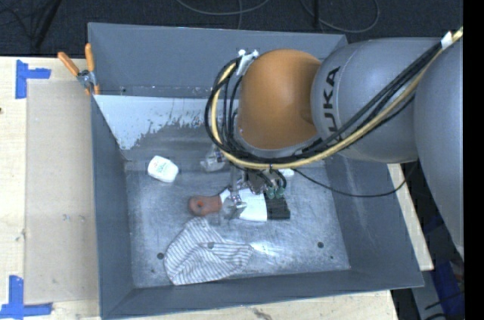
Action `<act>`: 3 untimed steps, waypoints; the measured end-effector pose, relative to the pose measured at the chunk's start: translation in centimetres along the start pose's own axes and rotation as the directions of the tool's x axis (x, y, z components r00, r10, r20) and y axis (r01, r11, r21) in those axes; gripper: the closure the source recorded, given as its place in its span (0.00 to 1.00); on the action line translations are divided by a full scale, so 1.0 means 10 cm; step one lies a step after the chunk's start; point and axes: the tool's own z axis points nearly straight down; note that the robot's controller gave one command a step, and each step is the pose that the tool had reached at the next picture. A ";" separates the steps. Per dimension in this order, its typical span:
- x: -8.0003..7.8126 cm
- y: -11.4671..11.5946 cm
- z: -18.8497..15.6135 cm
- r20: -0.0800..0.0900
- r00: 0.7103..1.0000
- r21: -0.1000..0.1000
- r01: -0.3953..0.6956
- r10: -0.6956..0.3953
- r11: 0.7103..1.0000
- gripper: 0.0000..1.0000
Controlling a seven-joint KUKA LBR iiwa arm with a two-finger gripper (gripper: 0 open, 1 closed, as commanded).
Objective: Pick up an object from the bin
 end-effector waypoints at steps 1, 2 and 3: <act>-0.21 -0.07 0.38 0.006 0.995 0.001 0.097 -0.097 0.995 0.00; -0.05 0.03 0.77 0.015 0.997 0.004 0.077 -0.077 0.997 0.00; -0.01 0.03 0.77 -0.005 0.997 0.001 0.076 -0.076 0.997 1.00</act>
Offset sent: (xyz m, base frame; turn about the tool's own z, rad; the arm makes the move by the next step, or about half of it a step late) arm -0.0016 0.0042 -0.0830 -0.0771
